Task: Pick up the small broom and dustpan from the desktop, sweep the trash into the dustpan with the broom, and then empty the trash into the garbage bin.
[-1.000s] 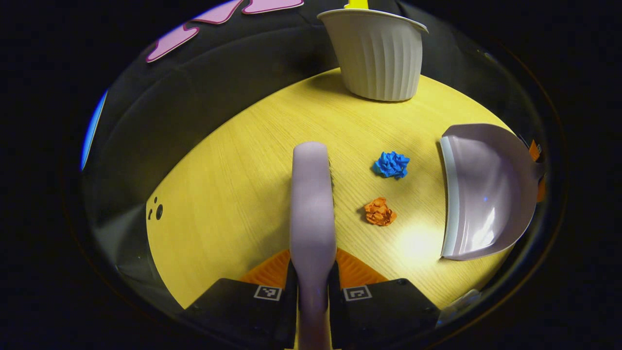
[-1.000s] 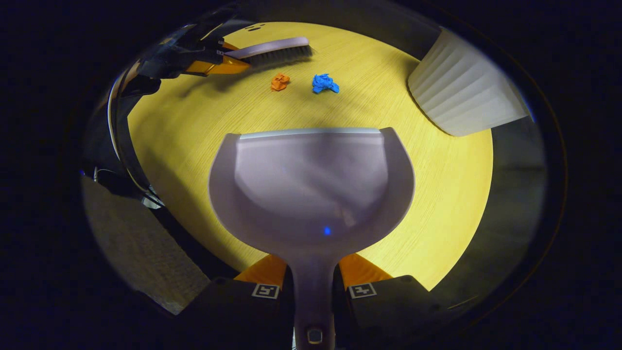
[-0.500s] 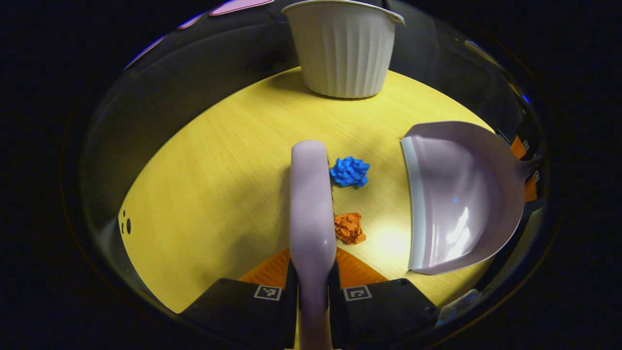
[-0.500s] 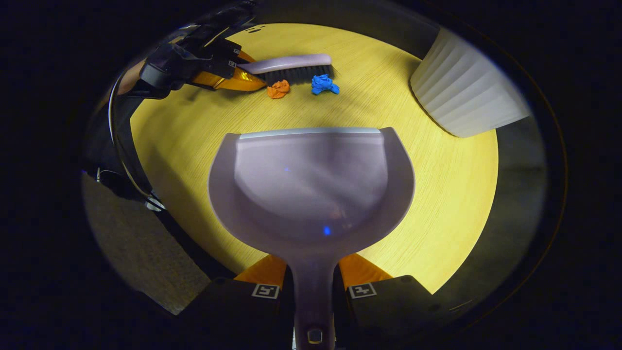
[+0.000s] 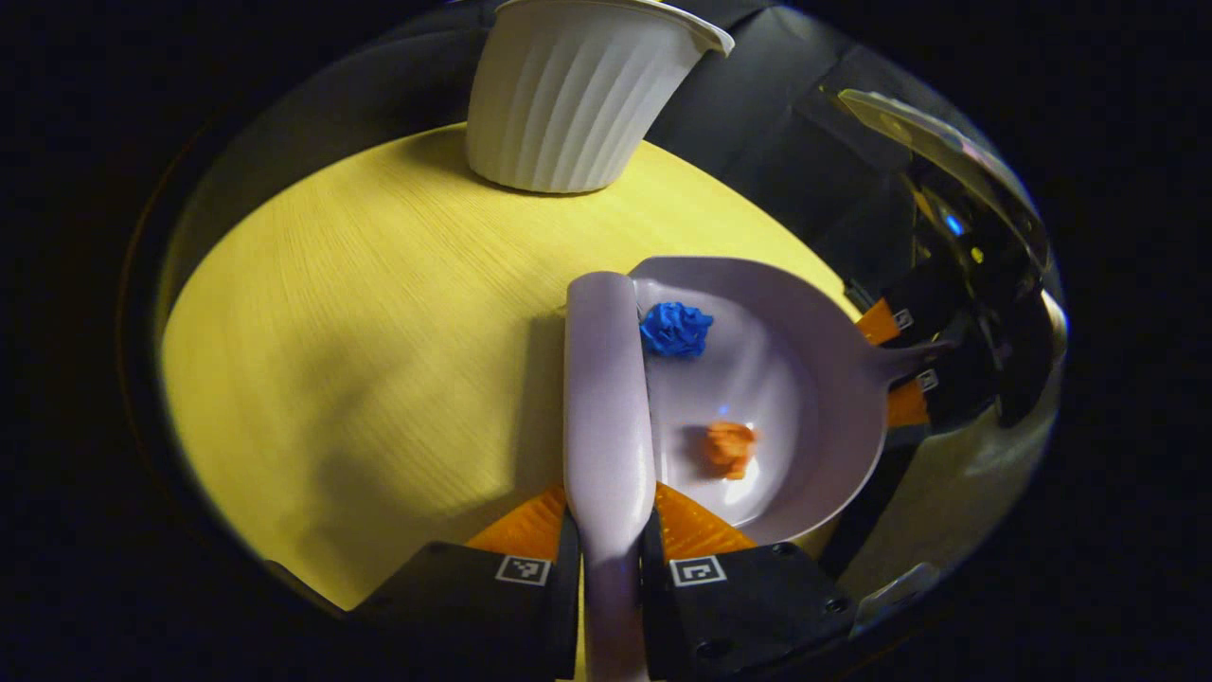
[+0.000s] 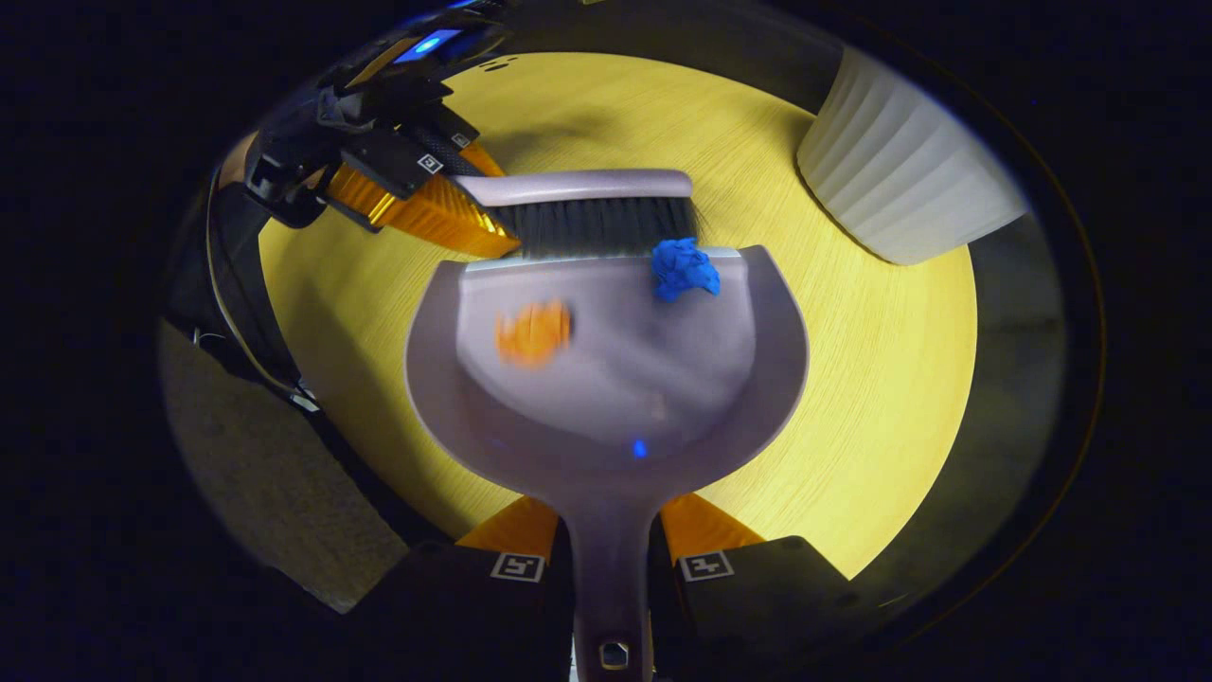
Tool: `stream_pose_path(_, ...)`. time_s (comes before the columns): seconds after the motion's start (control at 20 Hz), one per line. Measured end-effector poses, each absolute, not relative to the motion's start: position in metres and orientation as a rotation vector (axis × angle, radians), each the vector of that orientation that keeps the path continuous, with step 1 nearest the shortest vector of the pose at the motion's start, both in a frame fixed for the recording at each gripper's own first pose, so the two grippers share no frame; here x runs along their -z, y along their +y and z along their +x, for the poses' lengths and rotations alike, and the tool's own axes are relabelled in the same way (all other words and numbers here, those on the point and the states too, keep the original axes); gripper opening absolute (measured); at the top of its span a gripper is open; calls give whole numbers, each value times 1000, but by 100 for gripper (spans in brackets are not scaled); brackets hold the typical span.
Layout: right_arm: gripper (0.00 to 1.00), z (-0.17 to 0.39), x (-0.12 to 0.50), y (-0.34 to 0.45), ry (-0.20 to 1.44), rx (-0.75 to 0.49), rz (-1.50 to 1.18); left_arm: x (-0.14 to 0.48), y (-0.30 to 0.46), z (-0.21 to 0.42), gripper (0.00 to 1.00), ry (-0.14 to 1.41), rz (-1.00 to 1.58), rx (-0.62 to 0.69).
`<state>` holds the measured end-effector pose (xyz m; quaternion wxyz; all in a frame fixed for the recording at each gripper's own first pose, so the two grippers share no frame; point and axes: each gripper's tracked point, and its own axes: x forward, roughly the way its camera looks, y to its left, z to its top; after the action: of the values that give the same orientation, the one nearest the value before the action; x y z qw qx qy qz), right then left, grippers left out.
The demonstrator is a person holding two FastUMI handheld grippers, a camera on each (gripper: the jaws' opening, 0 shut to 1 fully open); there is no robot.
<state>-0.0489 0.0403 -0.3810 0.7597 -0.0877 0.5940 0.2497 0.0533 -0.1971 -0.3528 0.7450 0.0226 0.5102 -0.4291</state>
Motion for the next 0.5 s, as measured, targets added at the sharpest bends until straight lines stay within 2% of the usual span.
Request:
stream_pose_path(0.05,37,-49,381,41,1290,-538,-184,350,-193,56,31,1118,25,913)
stream_pose_path(0.15,32,-49,383,41,1267,-523,-169,344,-184,64,31,1081,30,844)
stream_pose_path(0.2,36,-48,382,42,1247,-516,-161,340,-178,69,31,1056,36,808)
stream_pose_path(0.3,37,-48,384,39,1206,-496,-153,331,-163,76,31,1006,34,746)
stream_pose_path(0.35,32,-47,382,40,1188,-482,-143,326,-154,80,33,983,35,712)
stream_pose_path(0.5,32,-49,372,33,1168,-422,-101,305,-114,80,31,925,74,605)
